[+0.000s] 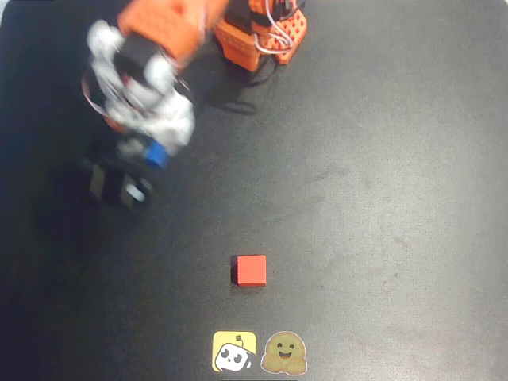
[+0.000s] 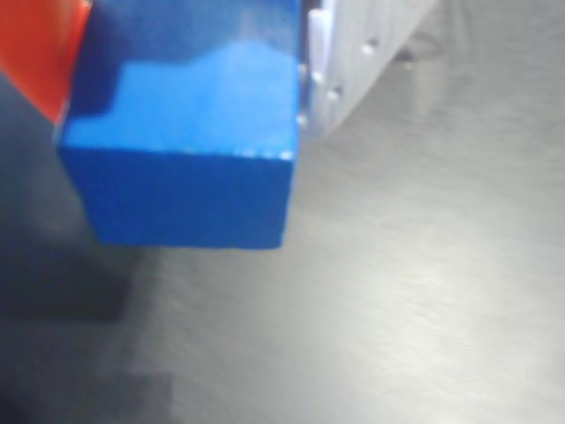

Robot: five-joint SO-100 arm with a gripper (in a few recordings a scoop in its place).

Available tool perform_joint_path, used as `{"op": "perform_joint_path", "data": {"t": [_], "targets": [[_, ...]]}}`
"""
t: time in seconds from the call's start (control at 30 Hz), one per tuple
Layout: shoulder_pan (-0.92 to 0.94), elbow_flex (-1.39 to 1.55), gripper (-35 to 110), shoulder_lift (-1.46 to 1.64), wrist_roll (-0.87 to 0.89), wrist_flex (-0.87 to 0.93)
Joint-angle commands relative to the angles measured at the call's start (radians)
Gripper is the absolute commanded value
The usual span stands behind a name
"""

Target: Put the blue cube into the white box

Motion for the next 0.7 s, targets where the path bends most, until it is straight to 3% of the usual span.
{"op": "perform_joint_path", "data": {"t": [0.0,0.37,0.67], "targets": [[0.083,0.028,0,0.098,-0.020,0.011],[0.377,0.035,0,0.241,-0.150,0.055],[0.451,0.141,0,0.364,-0.184,0.015]]}}
